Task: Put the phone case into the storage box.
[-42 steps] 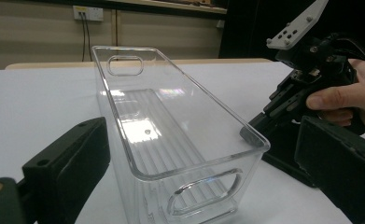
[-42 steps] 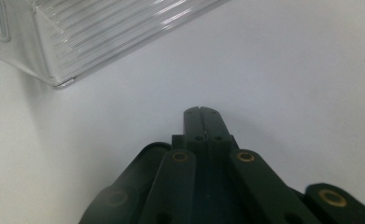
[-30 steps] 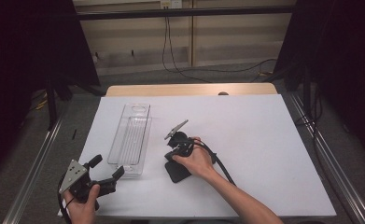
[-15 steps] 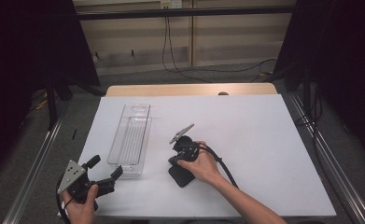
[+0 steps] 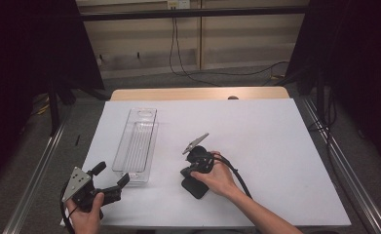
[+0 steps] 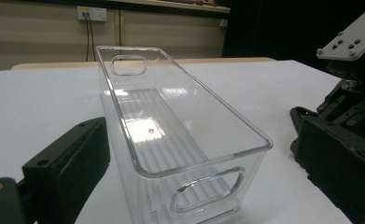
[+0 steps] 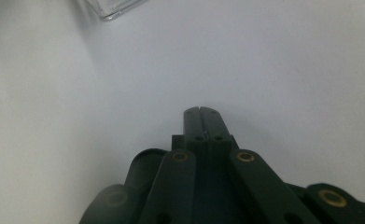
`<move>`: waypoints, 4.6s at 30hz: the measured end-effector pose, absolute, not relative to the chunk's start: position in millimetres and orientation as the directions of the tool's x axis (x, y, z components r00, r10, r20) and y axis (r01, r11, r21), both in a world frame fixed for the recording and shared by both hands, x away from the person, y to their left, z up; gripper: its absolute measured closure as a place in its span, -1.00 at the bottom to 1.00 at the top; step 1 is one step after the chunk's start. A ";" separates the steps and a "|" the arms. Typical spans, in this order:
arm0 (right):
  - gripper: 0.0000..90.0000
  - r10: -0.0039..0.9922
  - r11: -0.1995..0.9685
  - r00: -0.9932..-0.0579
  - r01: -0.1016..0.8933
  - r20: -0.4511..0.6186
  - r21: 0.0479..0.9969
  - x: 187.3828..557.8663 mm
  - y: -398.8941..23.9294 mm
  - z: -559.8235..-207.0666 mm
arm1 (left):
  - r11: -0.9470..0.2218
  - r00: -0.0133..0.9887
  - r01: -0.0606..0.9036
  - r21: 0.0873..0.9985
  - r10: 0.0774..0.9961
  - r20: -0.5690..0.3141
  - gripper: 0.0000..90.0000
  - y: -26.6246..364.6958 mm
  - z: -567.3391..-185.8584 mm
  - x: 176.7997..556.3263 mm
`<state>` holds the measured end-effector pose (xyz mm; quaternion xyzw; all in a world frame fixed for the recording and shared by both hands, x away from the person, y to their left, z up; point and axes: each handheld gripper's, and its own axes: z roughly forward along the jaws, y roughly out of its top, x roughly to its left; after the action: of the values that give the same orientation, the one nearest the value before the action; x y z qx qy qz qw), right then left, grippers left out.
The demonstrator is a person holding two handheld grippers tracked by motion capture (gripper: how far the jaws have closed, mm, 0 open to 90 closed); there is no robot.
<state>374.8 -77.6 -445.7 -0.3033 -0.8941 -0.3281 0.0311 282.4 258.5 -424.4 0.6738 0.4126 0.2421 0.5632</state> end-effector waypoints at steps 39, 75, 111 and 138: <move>1.00 0.477 0.618 -0.830 0.551 0.290 0.561 339.4 -94.6 -444.5 | -0.031 0.552 0.282 0.959 0.822 -0.136 -0.93 253.9 -424.1 282.8; 1.00 0.530 0.562 -0.789 0.601 0.312 0.568 314.6 -156.3 -446.0 | -0.022 0.542 0.279 0.960 0.829 -0.138 -0.93 257.6 -423.3 282.5; 1.00 0.600 0.500 -0.754 0.613 0.266 0.611 303.6 -187.4 -448.0 | -0.020 0.553 0.273 0.962 0.822 -0.140 -0.93 256.8 -422.4 283.7; 1.00 0.652 0.475 -0.718 0.637 0.243 0.607 309.5 -212.6 -446.9 | -0.033 0.562 0.283 0.959 0.816 -0.137 -0.93 254.7 -424.2 285.2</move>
<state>309.5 -212.6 -446.9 -0.3752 -0.8587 -0.3488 -0.0112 285.2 254.7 -424.2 0.6790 0.4045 0.2357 0.5655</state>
